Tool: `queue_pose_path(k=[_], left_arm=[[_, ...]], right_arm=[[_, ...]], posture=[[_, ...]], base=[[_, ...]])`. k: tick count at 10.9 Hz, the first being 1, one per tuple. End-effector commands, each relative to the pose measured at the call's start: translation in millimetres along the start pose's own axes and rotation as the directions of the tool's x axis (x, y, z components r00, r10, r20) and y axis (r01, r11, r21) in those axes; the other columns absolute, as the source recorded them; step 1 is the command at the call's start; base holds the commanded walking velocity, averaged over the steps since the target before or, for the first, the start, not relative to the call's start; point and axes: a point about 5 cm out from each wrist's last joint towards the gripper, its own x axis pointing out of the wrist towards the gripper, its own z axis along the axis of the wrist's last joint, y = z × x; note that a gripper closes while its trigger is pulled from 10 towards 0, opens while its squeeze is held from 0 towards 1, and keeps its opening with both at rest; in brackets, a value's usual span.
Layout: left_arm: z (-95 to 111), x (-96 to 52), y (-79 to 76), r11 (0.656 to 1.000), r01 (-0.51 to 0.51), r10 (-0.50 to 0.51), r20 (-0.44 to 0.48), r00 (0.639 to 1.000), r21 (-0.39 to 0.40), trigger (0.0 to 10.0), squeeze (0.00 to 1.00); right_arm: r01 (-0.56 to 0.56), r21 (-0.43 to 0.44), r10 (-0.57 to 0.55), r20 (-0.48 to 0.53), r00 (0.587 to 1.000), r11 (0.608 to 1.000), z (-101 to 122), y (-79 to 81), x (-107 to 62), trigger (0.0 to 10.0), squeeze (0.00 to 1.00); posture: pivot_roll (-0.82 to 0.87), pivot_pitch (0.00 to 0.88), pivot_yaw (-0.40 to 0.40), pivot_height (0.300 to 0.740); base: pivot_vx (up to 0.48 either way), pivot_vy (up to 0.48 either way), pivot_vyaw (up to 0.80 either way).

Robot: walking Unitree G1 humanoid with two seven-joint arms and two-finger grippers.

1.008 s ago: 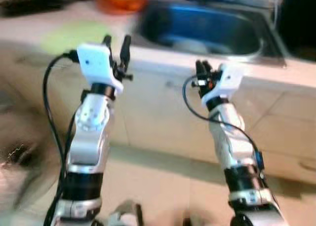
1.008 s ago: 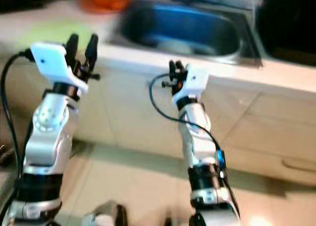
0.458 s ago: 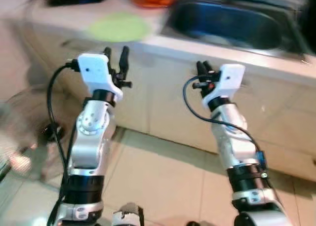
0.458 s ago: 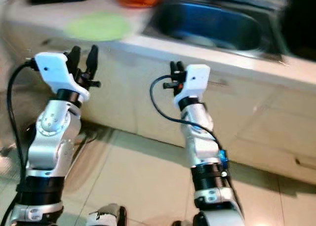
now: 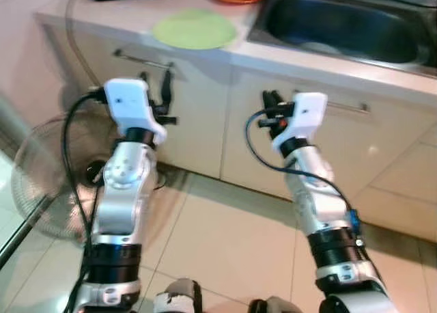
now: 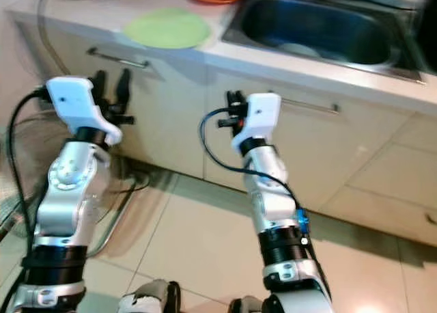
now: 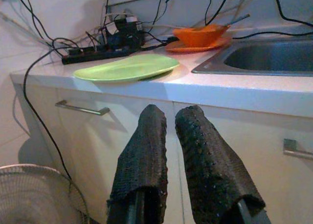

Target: Kitchen organization

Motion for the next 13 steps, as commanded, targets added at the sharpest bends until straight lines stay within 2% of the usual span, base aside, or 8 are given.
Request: queue_pose_path(k=[1, 6, 7, 9, 11, 13], left_arm=[[-5.1, -1.3, -1.7, 1.0, -0.011, 0.011, -0.026, 1.0, -0.008, 10.0, 0.0], [-8.0, -2.2, 1.2, 0.999, -0.035, 0.034, -0.04, 0.999, -0.007, 10.0, 0.0], [-9.4, -2.5, 1.0, 0.999, -0.034, 0.033, -0.044, 0.998, -0.009, 10.0, 0.0], [-10.5, -2.0, 0.7, 0.999, -0.031, 0.03, -0.047, 0.998, -0.013, 10.0, 0.0], [-12.6, -2.2, 0.1, 1.0, -0.028, 0.028, -0.053, 0.998, -0.01, 10.0, 0.0], [-13.0, -2.5, 0.1, 1.0, -0.026, 0.026, -0.055, 0.998, -0.012, 10.0, 0.0]], right_arm=[[0.01, 0.0, -0.01, -0.016, 1.0, 1.0, -1.8, -3.6, -0.2, 10.0, 0.0], [-0.048, -0.052, 0.047, -0.022, 0.999, 0.997, -4.1, 5.2, 1.5, 10.0, 0.0], [-0.037, -0.028, 0.037, -0.025, 0.999, 0.999, -5.0, 4.0, 1.6, 10.0, 0.0], [-0.053, -0.058, 0.052, -0.023, 0.998, 0.997, -4.4, 4.8, 1.7, 10.0, 0.0], [-0.058, -0.075, 0.057, -0.026, 0.998, 0.995, -5.3, 6.1, 1.6, 10.0, 0.0], [-0.044, -0.05, 0.043, -0.017, 0.999, 0.998, -4.6, 4.5, 1.7, 10.0, 0.0]], posture=[[0.13, 0.116, -0.006, 0.74], [0.13, 0.102, -0.007, 0.74], [0.14, 0.096, -0.008, 0.74], [0.13, 0.089, -0.006, 0.74], [0.13, 0.089, -0.006, 0.74], [0.13, 0.09, -0.006, 0.74]], base=[[0.0, 0.0, 0.0], [0.294, 0.048, 0.0], [0.304, 0.0, 0.0], [0.304, 0.0, 0.0], [0.304, 0.0, 0.64], [0.306, 0.0, 0.0]])
